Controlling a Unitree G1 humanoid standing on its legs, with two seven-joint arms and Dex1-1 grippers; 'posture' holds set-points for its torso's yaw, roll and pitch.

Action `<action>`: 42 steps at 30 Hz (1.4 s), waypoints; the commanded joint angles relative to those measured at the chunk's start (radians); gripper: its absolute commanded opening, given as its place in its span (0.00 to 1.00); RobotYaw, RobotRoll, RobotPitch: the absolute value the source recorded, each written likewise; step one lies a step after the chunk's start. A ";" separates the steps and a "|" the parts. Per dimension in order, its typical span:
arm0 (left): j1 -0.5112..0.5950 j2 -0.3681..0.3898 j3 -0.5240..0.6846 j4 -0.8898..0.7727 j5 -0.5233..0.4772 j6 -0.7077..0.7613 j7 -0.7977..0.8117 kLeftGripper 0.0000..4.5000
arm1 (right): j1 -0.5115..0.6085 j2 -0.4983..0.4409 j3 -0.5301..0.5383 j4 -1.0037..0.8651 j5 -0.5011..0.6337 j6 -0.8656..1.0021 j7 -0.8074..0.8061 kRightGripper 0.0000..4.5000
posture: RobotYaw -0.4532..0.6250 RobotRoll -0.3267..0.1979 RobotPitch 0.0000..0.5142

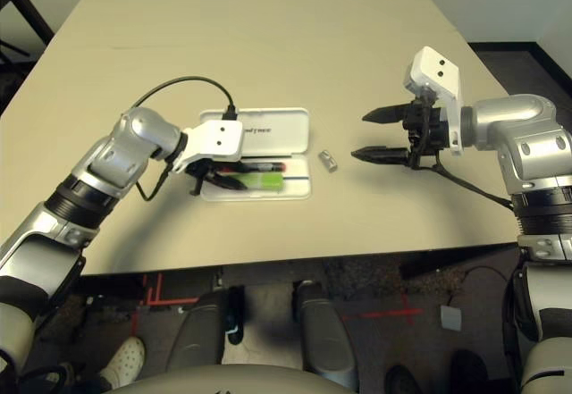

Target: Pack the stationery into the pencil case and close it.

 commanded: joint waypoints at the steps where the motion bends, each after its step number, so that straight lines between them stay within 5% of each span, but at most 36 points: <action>1: 0.020 0.016 -0.007 0.010 0.014 -0.014 -0.016 0.24 | 0.004 0.010 -0.015 -0.025 0.002 0.061 -0.042 1.00 | 0.38 0.62 0.34; 8: 0.031 0.024 -0.004 0.002 0.024 -0.012 -0.008 0.24 | 0.023 0.044 -0.008 -0.100 0.012 0.233 -0.150 1.00 | 0.39 0.62 0.33; 17: 0.042 0.052 0.029 -0.017 0.014 -0.005 -0.011 0.99 | 0.050 0.133 -0.025 -0.226 0.059 0.492 -0.305 1.00 | 0.40 0.62 0.33; 42: 0.146 0.287 0.253 -0.249 -0.149 0.146 -0.043 0.99 | 0.002 0.268 0.071 -0.145 -0.007 0.591 -0.533 1.00 | 0.49 0.62 0.32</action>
